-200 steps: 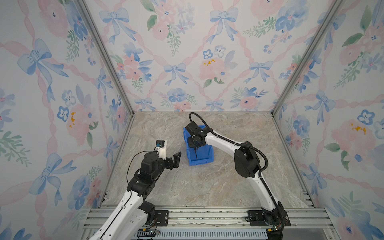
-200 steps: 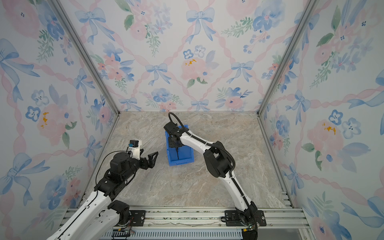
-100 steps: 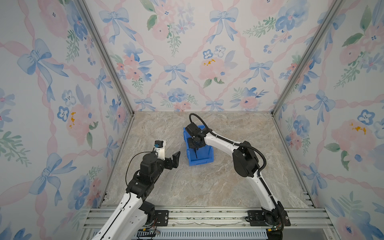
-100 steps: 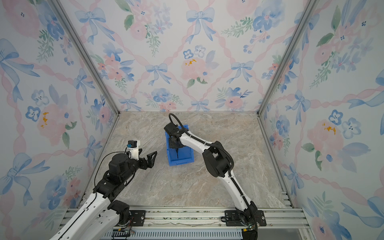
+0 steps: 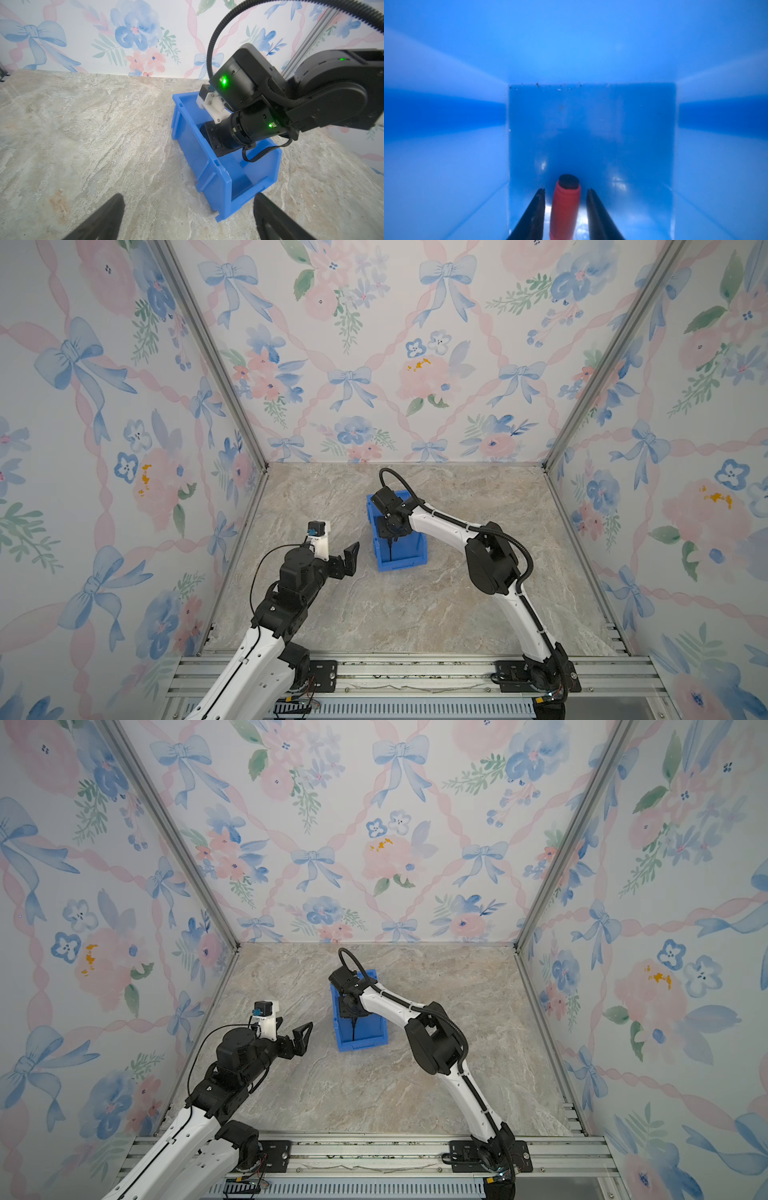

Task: Put the screwdriver in the bin
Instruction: 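Lower the screwdriver into the blue bin and open the right gripper, then raise the right gripper out of the bin and draw it back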

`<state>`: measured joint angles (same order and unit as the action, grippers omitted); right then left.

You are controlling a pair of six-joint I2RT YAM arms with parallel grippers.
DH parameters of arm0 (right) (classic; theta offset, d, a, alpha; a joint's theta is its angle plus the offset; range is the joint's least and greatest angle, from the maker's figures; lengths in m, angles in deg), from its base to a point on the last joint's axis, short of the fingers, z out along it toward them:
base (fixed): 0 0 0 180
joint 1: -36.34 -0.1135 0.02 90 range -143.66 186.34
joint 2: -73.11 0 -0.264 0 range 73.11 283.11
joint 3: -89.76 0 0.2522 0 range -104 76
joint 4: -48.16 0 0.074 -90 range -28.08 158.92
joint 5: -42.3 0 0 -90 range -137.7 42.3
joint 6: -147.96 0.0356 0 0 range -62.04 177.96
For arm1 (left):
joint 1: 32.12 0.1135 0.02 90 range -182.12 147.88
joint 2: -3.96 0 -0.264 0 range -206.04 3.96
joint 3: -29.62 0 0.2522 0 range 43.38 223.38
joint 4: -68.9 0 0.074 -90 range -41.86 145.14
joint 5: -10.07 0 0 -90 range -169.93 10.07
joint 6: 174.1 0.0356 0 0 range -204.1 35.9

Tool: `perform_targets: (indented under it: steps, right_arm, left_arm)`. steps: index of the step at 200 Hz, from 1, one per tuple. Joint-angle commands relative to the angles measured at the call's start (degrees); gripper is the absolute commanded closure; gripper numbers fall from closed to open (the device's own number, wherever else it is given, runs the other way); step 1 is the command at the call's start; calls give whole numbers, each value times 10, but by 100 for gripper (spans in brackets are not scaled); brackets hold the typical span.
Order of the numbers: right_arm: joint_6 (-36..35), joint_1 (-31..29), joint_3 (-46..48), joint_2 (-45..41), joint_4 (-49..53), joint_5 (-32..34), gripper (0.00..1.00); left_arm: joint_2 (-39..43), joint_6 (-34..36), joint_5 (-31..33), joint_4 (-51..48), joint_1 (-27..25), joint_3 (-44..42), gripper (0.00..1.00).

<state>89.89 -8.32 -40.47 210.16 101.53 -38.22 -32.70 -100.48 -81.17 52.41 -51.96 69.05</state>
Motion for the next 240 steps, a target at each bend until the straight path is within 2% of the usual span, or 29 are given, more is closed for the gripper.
perform_targets:
  steps: [1, 45, 65, 83, 99, 132, 138, 142, 166, 178, 207, 226, 240]
  right_arm:
    - [-4, 4, 30, -75, -18, 7, 60]
    - [-20, -6, 124, -181, -46, 16, 56]
    - [-28, -8, 195, -253, -78, 20, 51]
    - [-47, -7, 271, -327, -124, 4, 39]
    - [-60, -6, 335, -395, -137, 16, 28]
    - [-83, -2, 458, -532, -121, 83, 11]
    - [-91, -1, 477, -556, -114, 98, 0]
    - [-97, 0, 490, -571, -112, 106, 3]
    - [-115, 15, 554, -656, -92, 154, 3]
    - [-105, 27, 573, -697, -62, 205, 3]
    - [-76, 107, 667, -823, -58, 230, 3]
    - [-49, 149, 747, -908, -53, 310, 3]
    - [-82, 158, 806, -972, -83, 341, 3]
  left_arm:
    - [12, 1, 10, 11, 4, -8, 2]
    - [25, 0, 16, 11, 7, -12, 3]
    - [36, -2, 46, 9, 7, -19, 3]
    - [35, -1, 106, -7, 9, -30, 3]
    - [37, -21, 171, -28, 18, -31, 3]
    - [44, -11, 162, -23, 54, -49, 2]
    - [43, -5, 158, -21, 59, -53, 2]
    - [41, -2, 157, -20, 60, -55, 2]
    - [32, 11, 169, -22, 63, -60, 2]
    - [34, 18, 176, -21, 64, -65, 2]
    - [52, 56, 182, -5, 66, -82, 2]
    - [60, 86, 170, 14, 69, -97, 3]
    - [61, 83, 176, 21, 75, -104, 2]
